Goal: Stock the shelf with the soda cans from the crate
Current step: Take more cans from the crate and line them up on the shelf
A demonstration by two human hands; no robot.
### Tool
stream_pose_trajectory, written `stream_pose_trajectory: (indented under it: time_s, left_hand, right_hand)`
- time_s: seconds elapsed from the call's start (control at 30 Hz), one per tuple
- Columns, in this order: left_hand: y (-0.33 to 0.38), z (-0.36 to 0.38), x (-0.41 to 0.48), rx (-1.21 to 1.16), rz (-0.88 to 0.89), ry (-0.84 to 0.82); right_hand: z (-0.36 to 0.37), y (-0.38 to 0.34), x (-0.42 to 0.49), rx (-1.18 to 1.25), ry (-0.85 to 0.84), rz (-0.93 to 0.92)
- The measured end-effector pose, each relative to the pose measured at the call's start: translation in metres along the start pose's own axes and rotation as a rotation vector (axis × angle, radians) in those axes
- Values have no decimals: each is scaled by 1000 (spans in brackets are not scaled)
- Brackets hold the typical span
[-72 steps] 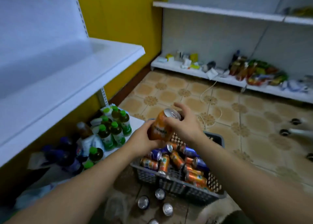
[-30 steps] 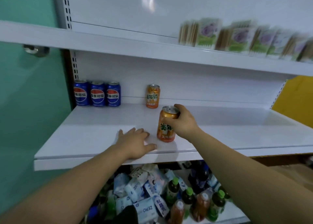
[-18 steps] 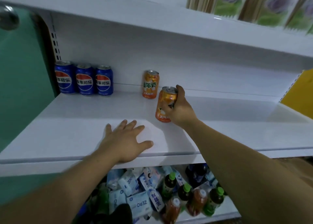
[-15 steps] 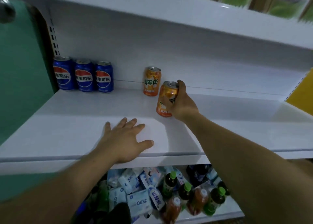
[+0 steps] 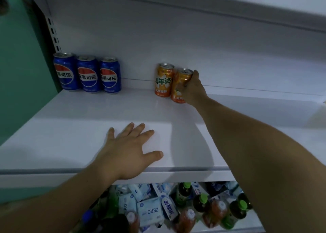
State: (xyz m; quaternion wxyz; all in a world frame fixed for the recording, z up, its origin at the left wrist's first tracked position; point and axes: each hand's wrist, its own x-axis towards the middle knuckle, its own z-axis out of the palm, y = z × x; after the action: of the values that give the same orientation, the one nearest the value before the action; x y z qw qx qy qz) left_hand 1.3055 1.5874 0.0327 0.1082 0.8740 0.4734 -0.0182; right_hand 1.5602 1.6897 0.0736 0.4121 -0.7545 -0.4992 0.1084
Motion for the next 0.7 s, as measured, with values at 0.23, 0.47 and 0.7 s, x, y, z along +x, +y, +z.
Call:
stream_pose_trajectory:
  time_s: [0.23, 0.47, 0.7]
  left_hand:
    - [1, -1, -1, 17, -4, -5]
    - [3, -2, -2, 22, 3, -16]
    - [3, -4, -2, -8, 12, -37]
  right_hand:
    - [15, -1, 16, 52, 67, 59]
    - [11, -9, 11, 22, 22, 162]
    - [-43, -5, -53, -563, -212, 34]
